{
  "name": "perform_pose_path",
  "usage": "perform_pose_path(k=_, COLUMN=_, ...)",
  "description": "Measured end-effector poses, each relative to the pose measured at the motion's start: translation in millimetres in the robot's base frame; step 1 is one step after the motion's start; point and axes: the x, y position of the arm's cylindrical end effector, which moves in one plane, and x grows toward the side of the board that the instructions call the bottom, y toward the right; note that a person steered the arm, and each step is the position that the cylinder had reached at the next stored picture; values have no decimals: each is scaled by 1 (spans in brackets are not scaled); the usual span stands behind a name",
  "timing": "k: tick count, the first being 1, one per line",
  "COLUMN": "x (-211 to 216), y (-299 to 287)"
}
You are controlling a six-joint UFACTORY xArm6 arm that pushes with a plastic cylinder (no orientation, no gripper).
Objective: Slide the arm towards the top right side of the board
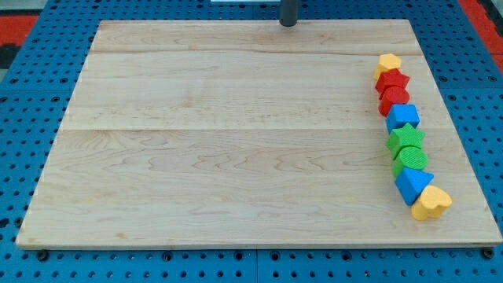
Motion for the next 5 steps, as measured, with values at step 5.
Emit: perform_pose_path(k=5, x=-1, y=36)
